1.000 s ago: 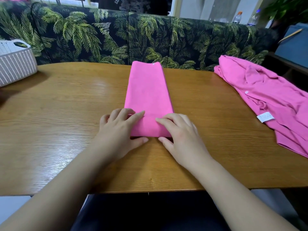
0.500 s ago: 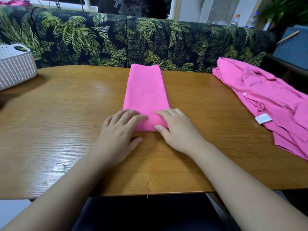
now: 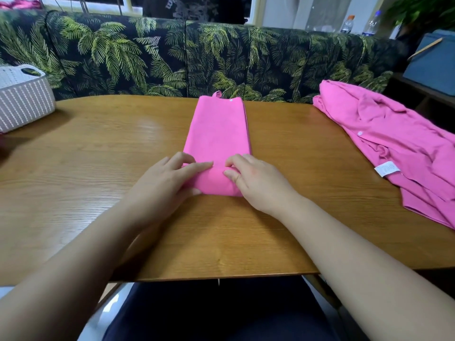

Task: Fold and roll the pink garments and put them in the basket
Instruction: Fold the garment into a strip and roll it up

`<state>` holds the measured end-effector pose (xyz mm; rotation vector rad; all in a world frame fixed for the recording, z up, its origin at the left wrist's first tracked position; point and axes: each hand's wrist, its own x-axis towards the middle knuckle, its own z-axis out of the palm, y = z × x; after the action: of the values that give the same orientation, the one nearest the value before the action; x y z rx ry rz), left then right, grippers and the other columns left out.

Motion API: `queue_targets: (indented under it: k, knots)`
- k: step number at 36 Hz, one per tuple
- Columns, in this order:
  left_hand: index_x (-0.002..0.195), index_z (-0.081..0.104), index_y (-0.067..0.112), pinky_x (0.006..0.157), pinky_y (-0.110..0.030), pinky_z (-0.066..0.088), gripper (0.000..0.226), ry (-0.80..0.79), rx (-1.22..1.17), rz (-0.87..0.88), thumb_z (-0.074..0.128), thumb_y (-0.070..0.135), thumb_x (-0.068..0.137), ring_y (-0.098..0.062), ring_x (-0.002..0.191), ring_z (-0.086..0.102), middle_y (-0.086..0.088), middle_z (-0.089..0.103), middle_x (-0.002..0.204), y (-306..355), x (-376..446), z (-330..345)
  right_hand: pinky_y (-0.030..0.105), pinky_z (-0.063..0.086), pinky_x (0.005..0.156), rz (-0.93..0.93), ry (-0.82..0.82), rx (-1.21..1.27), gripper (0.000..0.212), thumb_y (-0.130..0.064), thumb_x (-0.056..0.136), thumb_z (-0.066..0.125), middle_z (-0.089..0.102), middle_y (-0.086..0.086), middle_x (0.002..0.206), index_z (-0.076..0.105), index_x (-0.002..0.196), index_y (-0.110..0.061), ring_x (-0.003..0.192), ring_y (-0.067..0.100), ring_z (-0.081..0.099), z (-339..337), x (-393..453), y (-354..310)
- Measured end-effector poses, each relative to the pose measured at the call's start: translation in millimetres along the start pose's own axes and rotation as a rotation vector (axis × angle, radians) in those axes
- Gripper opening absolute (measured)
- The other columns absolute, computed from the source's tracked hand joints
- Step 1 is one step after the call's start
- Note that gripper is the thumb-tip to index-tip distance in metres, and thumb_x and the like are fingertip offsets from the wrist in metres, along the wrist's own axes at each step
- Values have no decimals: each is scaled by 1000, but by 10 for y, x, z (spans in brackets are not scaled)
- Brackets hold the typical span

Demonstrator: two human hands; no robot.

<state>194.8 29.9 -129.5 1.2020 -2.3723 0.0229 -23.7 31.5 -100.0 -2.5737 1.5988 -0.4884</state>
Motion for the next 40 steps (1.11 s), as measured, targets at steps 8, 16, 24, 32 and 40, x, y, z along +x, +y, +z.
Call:
queue_targets:
  k: [8, 16, 24, 32, 40]
  knots:
    - [117, 50, 39, 81, -9, 35, 39, -22, -220, -16, 48, 59, 83, 4, 95, 48, 22, 52, 107, 233, -381, -236, 41, 45, 75, -90, 22, 174, 19, -36, 100, 43, 52, -2, 101, 52, 105, -20, 86, 26, 57, -57, -399, -130]
    - [116, 56, 39, 79, -2, 34, 40, -6, -358, -71, 49, 62, 84, 11, 98, 50, 26, 56, 108, 442, -585, -263, 36, 48, 74, -122, 130, 294, 36, -46, 92, 39, 60, -7, 96, 63, 101, -20, 87, 13, 58, -13, -705, -138]
    - [111, 66, 36, 79, -8, 35, 54, -10, -364, -177, 42, 73, 79, 0, 94, 50, 28, 62, 97, 457, -480, -242, 30, 36, 93, -261, 316, 38, 42, -45, 86, 56, 59, 0, 109, 66, 112, -15, 105, 16, 49, 92, -867, -86]
    - [117, 68, 23, 87, -46, 47, 66, 51, -224, -148, 26, 68, 91, -22, 101, 57, 5, 60, 108, 446, -381, -183, 28, 29, 99, -204, 186, 9, 57, -55, 83, 49, 58, -5, 115, 59, 126, -19, 110, 12, 44, 93, -761, -39]
    - [113, 54, 32, 83, -48, 46, 27, 127, -83, 12, 47, 47, 92, -24, 103, 57, 5, 58, 114, 514, -459, -152, 33, 33, 101, -127, 2, 91, 71, -65, 83, 28, 53, -9, 123, 52, 136, -25, 115, 7, 40, -4, -546, -11]
